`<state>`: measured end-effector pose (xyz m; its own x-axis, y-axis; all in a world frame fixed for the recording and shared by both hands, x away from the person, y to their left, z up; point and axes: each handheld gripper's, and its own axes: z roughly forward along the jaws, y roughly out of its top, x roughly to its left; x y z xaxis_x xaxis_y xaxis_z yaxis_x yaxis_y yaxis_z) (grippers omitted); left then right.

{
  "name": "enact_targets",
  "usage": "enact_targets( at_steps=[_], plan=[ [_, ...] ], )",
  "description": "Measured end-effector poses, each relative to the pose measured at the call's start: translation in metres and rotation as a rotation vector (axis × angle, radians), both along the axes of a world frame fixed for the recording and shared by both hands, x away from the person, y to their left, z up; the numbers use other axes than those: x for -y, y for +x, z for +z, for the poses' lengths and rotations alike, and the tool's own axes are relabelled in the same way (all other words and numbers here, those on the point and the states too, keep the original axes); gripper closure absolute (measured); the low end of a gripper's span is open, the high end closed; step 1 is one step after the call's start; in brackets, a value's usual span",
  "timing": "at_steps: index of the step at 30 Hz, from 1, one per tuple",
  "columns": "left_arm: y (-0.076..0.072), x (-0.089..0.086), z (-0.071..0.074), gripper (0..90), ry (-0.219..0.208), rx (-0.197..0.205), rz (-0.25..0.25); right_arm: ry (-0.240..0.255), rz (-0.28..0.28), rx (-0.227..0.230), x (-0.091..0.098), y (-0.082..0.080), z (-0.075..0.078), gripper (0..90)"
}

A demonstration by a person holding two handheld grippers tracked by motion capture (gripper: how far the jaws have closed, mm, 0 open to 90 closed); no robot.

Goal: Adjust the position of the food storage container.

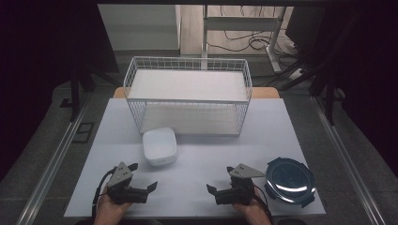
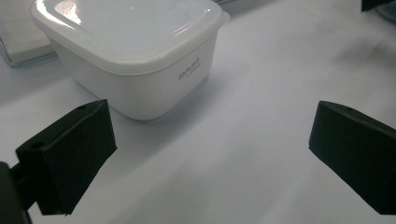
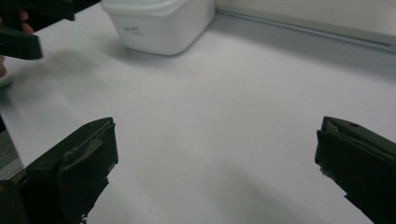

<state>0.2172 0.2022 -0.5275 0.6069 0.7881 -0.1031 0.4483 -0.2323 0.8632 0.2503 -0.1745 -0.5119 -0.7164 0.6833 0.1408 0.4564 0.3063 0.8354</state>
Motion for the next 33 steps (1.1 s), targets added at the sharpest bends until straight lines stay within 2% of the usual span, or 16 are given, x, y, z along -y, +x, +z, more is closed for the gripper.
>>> enact_targets(
  at_steps=[3,8,11,12,14,17,18,21,23,25,27,28,30,31,32,33],
  plan=[
    [0.0,0.0,0.001,0.0,-0.017,0.014,0.006,-0.029,-0.001,0.009,0.002,0.002,-0.002,0.0],
    [0.001,-0.001,0.001,0.0,-0.013,0.007,0.005,-0.073,0.023,0.071,0.003,0.001,0.001,0.0],
    [0.002,-0.003,0.001,0.0,0.022,0.008,0.019,-0.063,0.037,0.06,0.004,0.002,0.002,0.0],
    [0.002,-0.004,0.001,0.0,0.049,-0.004,0.03,-0.077,0.044,0.052,0.005,0.002,0.002,0.0],
    [0.004,-0.006,0.001,0.0,0.053,-0.021,0.037,-0.079,0.042,0.048,0.006,0.003,0.002,0.0],
    [0.005,-0.011,0.002,0.0,0.026,-0.04,0.035,-0.055,0.04,0.033,0.007,0.004,0.004,0.0],
    [0.006,-0.015,0.004,0.0,-0.005,-0.052,0.032,-0.055,0.029,0.024,0.009,0.005,0.005,0.0],
    [0.007,-0.02,0.008,1.6,-0.012,-0.043,0.052,-0.059,0.018,0.01,0.011,0.007,0.005,0.0],
    [0.009,-0.023,0.01,7.3,-0.005,-0.041,0.066,-0.06,0.012,0.003,0.011,0.008,0.005,0.0],
    [0.013,-0.026,0.012,18.7,-0.016,-0.046,0.081,-0.061,0.002,-0.001,0.012,0.009,0.005,0.0],
    [0.02,-0.029,0.015,32.4,-0.037,-0.045,0.064,-0.05,-0.004,-0.014,0.012,0.011,0.005,0.0],
    [0.028,-0.03,0.019,37.2,-0.014,-0.032,0.084,-0.05,-0.01,-0.023,0.012,0.012,0.005,0.0],
    [0.033,-0.031,0.02,49.2,-0.01,-0.033,0.09,-0.043,-0.003,-0.044,0.011,0.013,0.005,0.0],
    [0.039,-0.032,0.021,49.2,-0.02,-0.034,0.095,-0.043,-0.003,-0.044,0.011,0.013,0.005,0.0],
    [0.05,-0.034,0.025,61.2,-0.021,-0.042,0.11,-0.037,0.007,-0.058,0.01,0.013,0.005,0.0],
    [0.05,-0.034,0.025,65.9,-0.021,-0.042,0.11,-0.039,0.015,-0.061,0.009,0.013,0.006,0.0]
  ],
)
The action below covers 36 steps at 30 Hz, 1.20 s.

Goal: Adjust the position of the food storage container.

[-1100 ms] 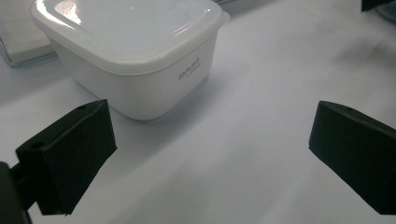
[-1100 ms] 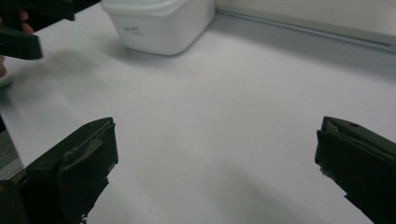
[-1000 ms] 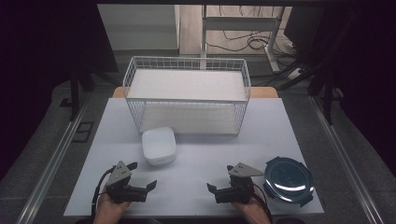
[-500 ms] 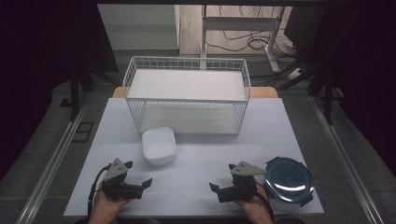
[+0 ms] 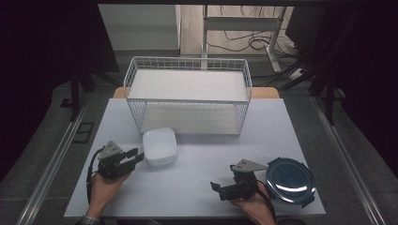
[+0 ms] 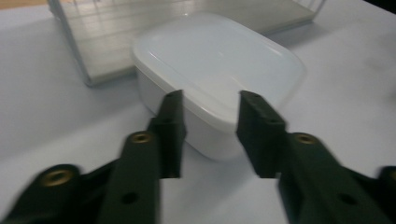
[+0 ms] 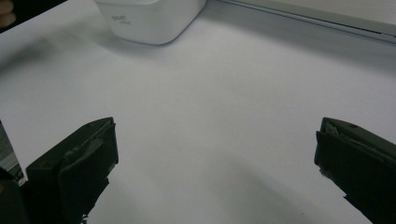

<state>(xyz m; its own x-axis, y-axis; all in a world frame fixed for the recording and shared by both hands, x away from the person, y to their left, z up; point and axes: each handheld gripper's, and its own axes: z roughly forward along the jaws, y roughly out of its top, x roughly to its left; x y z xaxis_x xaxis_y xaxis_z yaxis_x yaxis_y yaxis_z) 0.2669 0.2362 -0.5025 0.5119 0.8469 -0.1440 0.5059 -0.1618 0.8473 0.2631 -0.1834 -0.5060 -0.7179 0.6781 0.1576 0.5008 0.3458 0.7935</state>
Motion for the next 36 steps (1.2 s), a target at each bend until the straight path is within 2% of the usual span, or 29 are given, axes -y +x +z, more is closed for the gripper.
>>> enact_targets(
  at_steps=[1,2,3,4,5,6,7,8,10,11,13,14,18,20,23,25,26,27,28,29,30,32,33,34,35,36],
  plan=[
    [0.005,-0.001,0.002,65.9,0.008,0.006,0.007,0.0,0.0,0.0,0.0,0.0,0.0,0.0],
    [0.011,-0.001,0.005,72.1,0.009,0.012,0.007,-0.007,0.003,0.004,0.0,0.0,0.001,0.0],
    [0.022,-0.002,0.01,82.1,0.005,0.02,0.011,-0.01,0.001,0.006,-0.001,0.0,0.002,0.0],
    [0.022,-0.002,0.01,86.2,0.005,0.02,0.011,-0.01,0.001,0.006,-0.001,0.0,0.002,0.0],
    [0.034,-0.001,0.013,88.8,0.012,0.025,0.007,-0.01,-0.005,0.003,0.0,0.0,0.002,0.2],
    [0.034,-0.001,0.013,89.5,0.012,0.025,0.007,-0.01,-0.005,0.003,0.0,0.0,0.002,0.2],
    [0.045,0.0,0.015,89.6,0.02,0.025,0.009,-0.009,-0.009,-0.007,0.0,0.001,0.002,0.9],
    [0.045,0.0,0.015,89.6,0.02,0.025,0.009,-0.011,-0.01,-0.01,0.001,0.001,0.002,1.3],
    [0.066,0.005,0.015,89.6,0.045,0.028,0.008,-0.009,-0.013,-0.022,0.001,0.002,0.002,3.1],
    [0.066,0.005,0.015,89.7,0.045,0.028,0.008,-0.009,-0.013,-0.022,0.001,0.002,0.002,3.1],
    [0.082,0.011,0.012,89.7,0.074,0.02,0.0,-0.012,-0.018,-0.017,0.002,0.001,0.003,7.3],
    [0.082,0.011,0.012,89.7,0.074,0.02,0.0,-0.012,-0.018,-0.017,0.002,0.001,0.003,7.3],
    [0.098,0.014,0.006,89.7,0.1,0.003,0.015,-0.025,-0.017,-0.012,0.002,0.001,0.004,11.2],
    [0.103,0.013,0.005,89.7,0.097,-0.002,0.022,-0.029,-0.018,-0.015,0.002,0.001,0.003,12.1],
    [0.107,0.012,0.005,89.6,0.071,-0.004,0.038,-0.039,-0.016,-0.017,0.001,0.002,0.002,13.1],
    [0.105,0.018,0.009,89.6,0.037,-0.003,0.027,-0.04,-0.012,-0.017,0.001,0.002,0.002,14.4],
    [0.105,0.018,0.009,89.6,0.037,-0.003,0.027,-0.04,-0.012,-0.017,0.001,0.002,0.002,14.4],
    [0.1,0.03,0.013,89.6,0.035,0.006,-0.006,-0.041,-0.01,-0.02,0.0,0.002,0.002,15.6],
    [0.1,0.03,0.013,89.6,0.035,0.006,-0.006,-0.041,-0.01,-0.02,0.0,0.002,0.002,15.6],
    [0.095,0.045,0.019,89.5,0.024,0.012,-0.046,-0.042,-0.008,-0.026,0.0,0.002,0.002,17.1],
    [0.095,0.045,0.019,89.4,0.024,0.012,-0.046,-0.042,-0.008,-0.026,0.0,0.002,0.002,17.1],
    [0.09,0.064,0.023,89.4,0.023,0.002,-0.076,-0.044,-0.004,-0.038,-0.001,0.002,0.002,19.0],
    [0.087,0.08,0.024,89.4,0.038,-0.019,-0.107,-0.049,0.003,-0.039,-0.001,0.002,0.002,19.9],
    [0.087,0.08,0.024,89.4,0.038,-0.019,-0.107,-0.049,0.003,-0.039,-0.001,0.002,0.002,19.9],
    [0.086,0.095,0.024,89.4,0.061,-0.038,-0.129,-0.051,0.009,-0.045,-0.001,0.002,0.002,22.0],
    [0.086,0.095,0.024,89.4,0.061,-0.038,-0.129,-0.051,0.009,-0.045,-0.001,0.002,0.002,22.0]
  ],
)
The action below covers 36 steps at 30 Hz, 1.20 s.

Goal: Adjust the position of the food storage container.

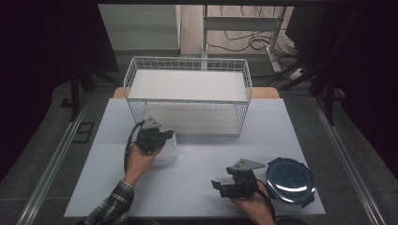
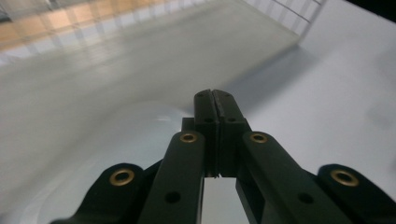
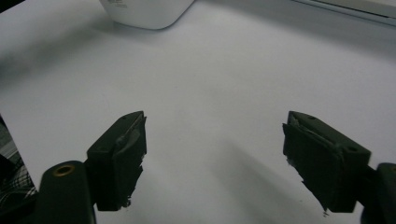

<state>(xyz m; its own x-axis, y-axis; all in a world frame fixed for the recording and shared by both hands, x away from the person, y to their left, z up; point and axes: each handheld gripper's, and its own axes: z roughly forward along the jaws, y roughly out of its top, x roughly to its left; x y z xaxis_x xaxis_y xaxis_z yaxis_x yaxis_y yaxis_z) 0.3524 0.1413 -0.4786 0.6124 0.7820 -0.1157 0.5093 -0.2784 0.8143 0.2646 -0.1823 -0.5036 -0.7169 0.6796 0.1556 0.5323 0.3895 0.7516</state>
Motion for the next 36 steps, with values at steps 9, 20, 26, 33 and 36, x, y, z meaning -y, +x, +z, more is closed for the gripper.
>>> enact_targets(
  at_steps=[9,20,26,33,36],
  plan=[
    [0.005,0.028,-0.004,89.7,0.149,-0.069,-0.001,-0.018,0.009,-0.016,0.0,0.001,-0.001,26.3],
    [0.001,0.007,-0.004,89.9,0.174,-0.081,0.056,-0.029,0.009,-0.011,0.002,0.001,0.0,27.4],
    [-0.01,-0.026,-0.006,89.9,0.173,-0.086,0.103,-0.027,0.009,-0.015,0.002,0.001,0.001,28.6],
    [-0.03,-0.071,-0.008,89.9,0.176,-0.088,0.197,-0.034,0.028,-0.024,0.0,0.0,0.001,31.3],
    [-0.036,-0.09,-0.01,89.9,0.14,-0.098,0.235,-0.03,0.029,-0.025,0.001,0.001,0.002,32.7]
  ],
)
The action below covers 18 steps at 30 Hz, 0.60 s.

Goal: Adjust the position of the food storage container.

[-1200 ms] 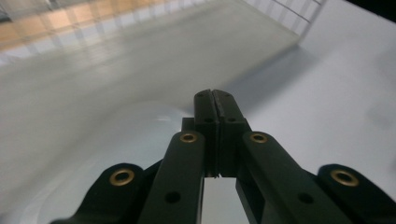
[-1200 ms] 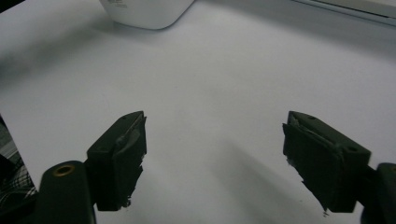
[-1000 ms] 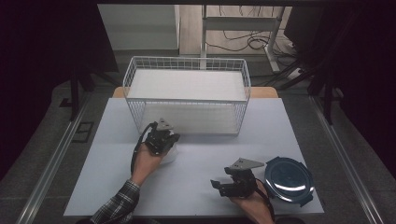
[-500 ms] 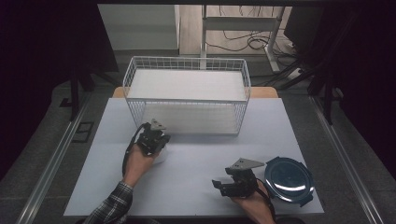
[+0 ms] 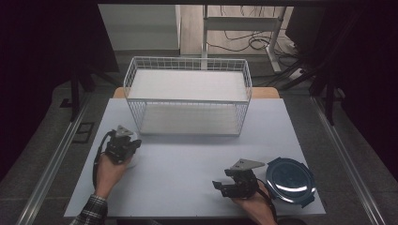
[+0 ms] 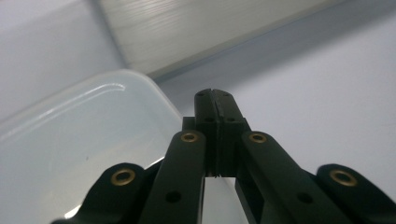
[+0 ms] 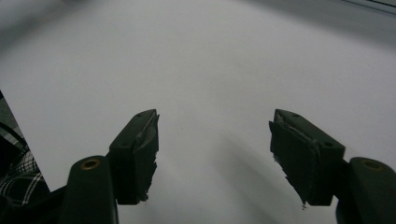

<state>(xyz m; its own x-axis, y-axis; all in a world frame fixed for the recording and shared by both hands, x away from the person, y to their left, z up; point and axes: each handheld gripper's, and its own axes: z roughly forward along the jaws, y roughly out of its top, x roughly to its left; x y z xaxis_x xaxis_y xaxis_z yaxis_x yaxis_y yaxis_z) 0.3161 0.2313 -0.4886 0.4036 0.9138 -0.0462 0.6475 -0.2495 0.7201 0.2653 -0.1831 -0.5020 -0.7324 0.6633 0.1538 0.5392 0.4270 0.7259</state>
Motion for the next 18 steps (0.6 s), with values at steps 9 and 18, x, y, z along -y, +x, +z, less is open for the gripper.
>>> enact_targets(
  at_steps=[9,18],
  plan=[
    [-0.026,0.008,0.0,74.9,-0.122,0.095,-0.069,0.012,0.011,0.041,0.007,0.0,0.017,52.9],
    [-0.06,0.028,-0.015,22.0,-0.223,0.14,-0.171,-0.099,-0.114,0.166,0.062,-0.003,0.044,89.1]
  ],
)
